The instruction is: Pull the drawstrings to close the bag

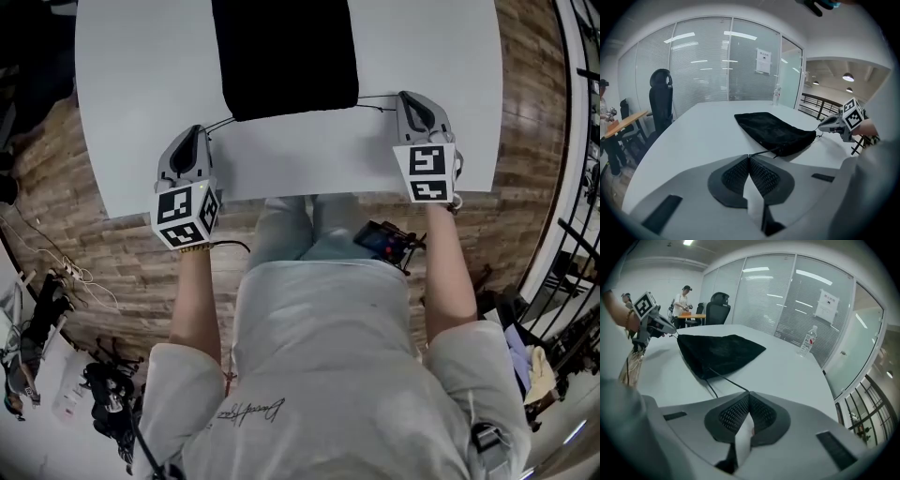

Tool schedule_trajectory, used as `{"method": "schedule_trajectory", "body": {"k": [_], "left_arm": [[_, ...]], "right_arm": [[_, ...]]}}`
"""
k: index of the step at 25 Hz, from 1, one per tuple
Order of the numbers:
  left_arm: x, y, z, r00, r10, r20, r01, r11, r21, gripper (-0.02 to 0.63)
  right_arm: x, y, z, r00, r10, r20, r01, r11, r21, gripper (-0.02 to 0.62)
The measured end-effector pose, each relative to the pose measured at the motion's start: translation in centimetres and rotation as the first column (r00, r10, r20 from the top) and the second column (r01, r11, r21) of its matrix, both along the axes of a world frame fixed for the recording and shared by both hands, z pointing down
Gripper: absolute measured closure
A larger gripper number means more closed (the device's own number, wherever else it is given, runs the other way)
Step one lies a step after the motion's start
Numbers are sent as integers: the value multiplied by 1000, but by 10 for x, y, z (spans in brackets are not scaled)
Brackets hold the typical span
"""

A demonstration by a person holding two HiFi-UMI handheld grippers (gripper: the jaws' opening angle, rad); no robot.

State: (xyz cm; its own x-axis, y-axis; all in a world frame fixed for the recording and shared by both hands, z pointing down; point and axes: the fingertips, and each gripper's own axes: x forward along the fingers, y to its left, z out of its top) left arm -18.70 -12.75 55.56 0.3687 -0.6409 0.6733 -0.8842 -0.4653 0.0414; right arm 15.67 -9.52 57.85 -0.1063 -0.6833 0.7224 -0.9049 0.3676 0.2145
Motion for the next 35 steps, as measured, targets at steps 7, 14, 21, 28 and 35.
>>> {"method": "schedule_trajectory", "body": {"k": [7,14,21,28,35], "left_arm": [[9,4,-18,999,31,-10,-31,999,6,592],[11,2,-40,998,37,-45,-36,999,37,592],[26,-2,-75,997,50,-65,-43,993,107,594],[26,-15,-101,994,95,-62,-84,984,158,594],[27,-16,-123,992,87,-92,-70,983,173,594]], "right_arm": [[5,3,-28,997,26,79,-29,999,31,571],[10,5,-50,991,19,130,-29,996,79,572],[21,8,-84,986,13,165,-35,991,133,572],[13,-1,-105,996,9,87,-24,985,173,572],[8,1,-127,992,3,125,-27,982,186,572]]}}
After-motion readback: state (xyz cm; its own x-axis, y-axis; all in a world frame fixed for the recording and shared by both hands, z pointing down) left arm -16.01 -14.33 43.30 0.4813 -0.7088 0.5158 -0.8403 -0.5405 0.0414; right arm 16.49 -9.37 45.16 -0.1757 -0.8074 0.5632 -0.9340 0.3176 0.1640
